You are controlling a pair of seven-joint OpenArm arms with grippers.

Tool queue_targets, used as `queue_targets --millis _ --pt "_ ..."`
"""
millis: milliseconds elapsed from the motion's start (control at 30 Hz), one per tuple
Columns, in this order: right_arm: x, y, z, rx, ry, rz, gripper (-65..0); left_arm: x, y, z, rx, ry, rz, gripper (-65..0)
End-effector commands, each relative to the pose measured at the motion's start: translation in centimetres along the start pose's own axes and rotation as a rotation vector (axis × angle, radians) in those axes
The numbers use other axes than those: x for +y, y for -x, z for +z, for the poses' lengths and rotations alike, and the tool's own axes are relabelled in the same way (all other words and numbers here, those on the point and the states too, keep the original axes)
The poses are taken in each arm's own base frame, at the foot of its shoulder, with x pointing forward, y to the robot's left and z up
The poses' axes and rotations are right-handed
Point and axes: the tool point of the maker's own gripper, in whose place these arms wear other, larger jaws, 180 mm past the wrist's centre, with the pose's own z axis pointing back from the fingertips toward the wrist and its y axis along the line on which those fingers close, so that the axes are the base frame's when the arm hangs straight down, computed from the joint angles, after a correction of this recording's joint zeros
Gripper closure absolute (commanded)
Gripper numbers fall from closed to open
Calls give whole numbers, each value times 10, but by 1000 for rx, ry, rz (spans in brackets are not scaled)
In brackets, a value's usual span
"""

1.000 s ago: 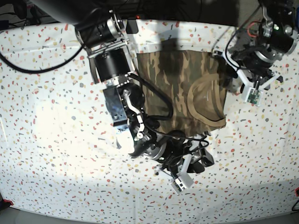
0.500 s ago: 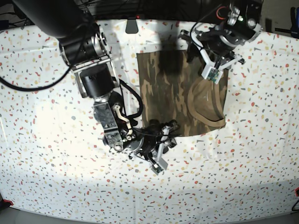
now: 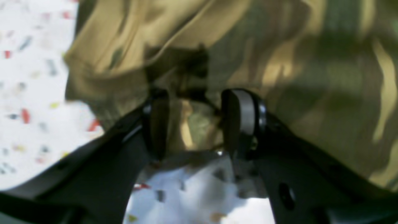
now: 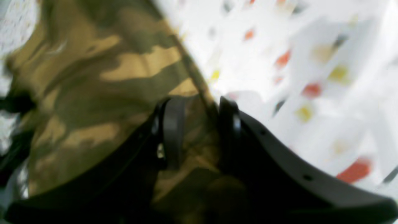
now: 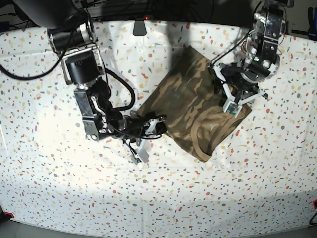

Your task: Fold the T-shirt properly

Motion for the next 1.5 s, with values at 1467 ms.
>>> queue_targets --millis 1467 --pt "-33 -53 179 -482 249 17 -201 13 -131 63 -369 18 -5 -292"
